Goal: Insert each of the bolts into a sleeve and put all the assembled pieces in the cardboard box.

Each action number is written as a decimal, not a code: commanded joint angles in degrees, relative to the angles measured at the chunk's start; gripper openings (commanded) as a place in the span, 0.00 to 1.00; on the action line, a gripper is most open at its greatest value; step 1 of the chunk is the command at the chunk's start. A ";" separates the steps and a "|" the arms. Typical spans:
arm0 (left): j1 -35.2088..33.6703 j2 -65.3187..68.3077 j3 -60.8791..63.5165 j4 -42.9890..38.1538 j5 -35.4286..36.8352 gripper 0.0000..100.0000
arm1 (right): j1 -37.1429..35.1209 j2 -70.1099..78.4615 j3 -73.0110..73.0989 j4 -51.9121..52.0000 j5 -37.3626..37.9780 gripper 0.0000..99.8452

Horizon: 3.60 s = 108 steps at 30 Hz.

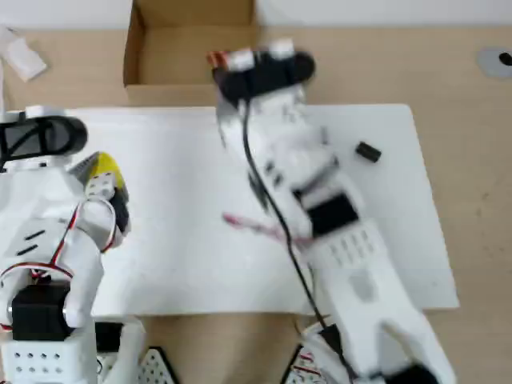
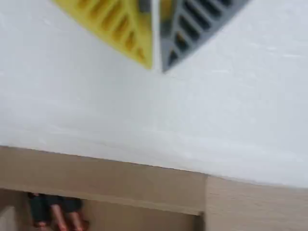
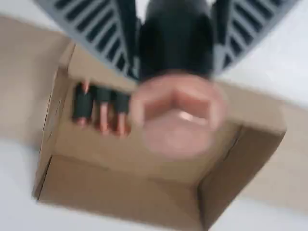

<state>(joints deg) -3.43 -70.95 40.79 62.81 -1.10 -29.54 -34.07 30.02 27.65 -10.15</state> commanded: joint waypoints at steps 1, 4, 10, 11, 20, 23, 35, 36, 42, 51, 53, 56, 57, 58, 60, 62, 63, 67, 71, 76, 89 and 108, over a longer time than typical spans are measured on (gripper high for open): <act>-2.37 0.13 -0.70 0.09 -0.53 0.00 | 1.89 13.85 -17.63 -2.02 -0.35 0.01; -2.55 0.13 1.14 0.18 -0.53 0.00 | 2.59 25.36 -28.00 -2.02 -0.35 0.01; -3.69 0.13 3.16 0.18 -0.53 0.00 | 3.74 47.08 -48.84 -1.93 -0.35 0.01; -3.69 0.13 3.43 0.18 -0.53 0.00 | 3.82 50.68 -52.26 -1.76 -0.35 0.01; -3.60 0.13 4.75 0.18 -0.53 0.00 | 5.85 80.48 -81.71 -1.58 -0.26 0.01; -3.60 0.13 4.75 0.18 -0.53 0.00 | 6.55 89.27 -90.68 -1.58 -0.26 0.01; -3.25 0.13 8.09 0.00 -0.44 0.00 | 5.76 109.58 -112.57 4.13 3.69 0.01; -3.25 0.13 8.09 0.00 -0.44 0.00 | 5.76 110.29 -112.66 4.22 5.01 0.01; -3.69 0.04 8.09 0.09 -0.53 0.00 | 4.79 112.66 -112.75 17.23 13.19 0.13; -3.69 0.04 7.56 0.18 -0.53 0.05 | 4.70 112.40 -117.14 26.99 13.54 0.46; -4.31 0.13 7.38 0.18 -0.09 0.07 | 4.79 112.22 -120.22 29.45 13.45 0.47; -10.73 1.27 5.01 1.58 3.16 0.11 | 5.05 112.04 -126.11 33.67 13.45 0.47; -13.45 2.42 3.87 2.64 4.40 0.12 | 5.23 111.25 -125.76 34.81 13.45 0.47; -16.18 4.00 2.29 4.22 5.10 0.12 | 5.58 109.67 -125.49 36.04 13.45 0.47; -20.48 8.57 -1.32 8.35 6.33 0.12 | 6.11 106.07 -125.41 39.38 13.45 0.46; -24.18 14.37 -5.10 12.84 10.37 0.13 | 6.73 103.08 -125.32 42.55 13.36 0.46; -25.49 17.63 -7.30 15.21 12.40 0.13 | 6.99 101.76 -125.41 44.13 12.84 0.46; -26.73 30.20 -13.71 24.00 25.41 0.13 | 7.69 95.43 -125.23 51.08 8.97 0.46; -26.73 40.22 -17.93 29.89 32.62 0.13 | 8.04 90.59 -125.14 57.41 7.91 0.46; -26.99 45.93 -20.84 29.36 43.60 0.14 | 8.22 87.60 -125.32 64.44 7.91 0.46; -30.42 46.46 -4.04 10.11 60.57 0.32 | 8.22 87.08 -125.41 71.12 7.82 0.46; -32.79 46.55 5.10 1.76 60.48 0.32 | 8.13 87.08 -125.41 71.12 7.74 0.46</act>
<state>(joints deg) -35.43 -24.35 44.31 67.56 59.12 -22.42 58.24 -93.05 98.51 -1.89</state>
